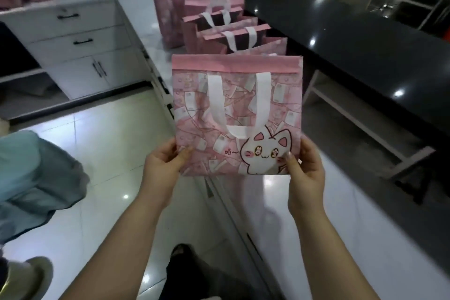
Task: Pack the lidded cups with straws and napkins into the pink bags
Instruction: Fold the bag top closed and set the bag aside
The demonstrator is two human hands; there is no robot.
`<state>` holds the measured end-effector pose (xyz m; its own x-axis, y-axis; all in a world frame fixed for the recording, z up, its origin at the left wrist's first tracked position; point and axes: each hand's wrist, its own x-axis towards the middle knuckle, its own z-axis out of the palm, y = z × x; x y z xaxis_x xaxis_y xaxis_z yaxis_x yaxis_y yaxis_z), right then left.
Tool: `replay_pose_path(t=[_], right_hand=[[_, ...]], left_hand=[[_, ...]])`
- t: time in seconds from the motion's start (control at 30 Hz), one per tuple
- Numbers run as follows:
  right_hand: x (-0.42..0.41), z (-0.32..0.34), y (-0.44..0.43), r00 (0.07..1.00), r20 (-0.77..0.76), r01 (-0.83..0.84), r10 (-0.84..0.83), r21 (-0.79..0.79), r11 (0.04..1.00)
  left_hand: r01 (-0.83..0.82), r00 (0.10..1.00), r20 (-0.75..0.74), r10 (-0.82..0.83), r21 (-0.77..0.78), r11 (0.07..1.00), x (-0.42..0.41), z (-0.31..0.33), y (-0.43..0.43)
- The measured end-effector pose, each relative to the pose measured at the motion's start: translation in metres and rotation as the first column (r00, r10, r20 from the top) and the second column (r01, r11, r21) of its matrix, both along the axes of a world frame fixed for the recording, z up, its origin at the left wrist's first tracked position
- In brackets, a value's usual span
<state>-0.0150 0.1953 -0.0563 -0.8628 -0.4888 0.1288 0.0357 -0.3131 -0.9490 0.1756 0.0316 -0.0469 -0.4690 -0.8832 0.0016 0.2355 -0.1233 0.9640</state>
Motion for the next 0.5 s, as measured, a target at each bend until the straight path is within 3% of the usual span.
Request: replay_pose_path(t=[0.27, 0.5], right_hand=[[0.066, 0.009, -0.141, 0.954, -0.017, -0.301, 0.301, 0.003, 0.954], [0.150, 0.020, -0.308, 0.922, 0.047, -0.381, 0.386, -0.079, 0.921]], left_hand=[[-0.249, 0.968, -0.002, 0.251, 0.113, 0.962, 0.098, 0.008, -0.091], [-0.358, 0.933, -0.002, 0.361, 0.123, 0.926, 0.199, 0.024, -0.225]])
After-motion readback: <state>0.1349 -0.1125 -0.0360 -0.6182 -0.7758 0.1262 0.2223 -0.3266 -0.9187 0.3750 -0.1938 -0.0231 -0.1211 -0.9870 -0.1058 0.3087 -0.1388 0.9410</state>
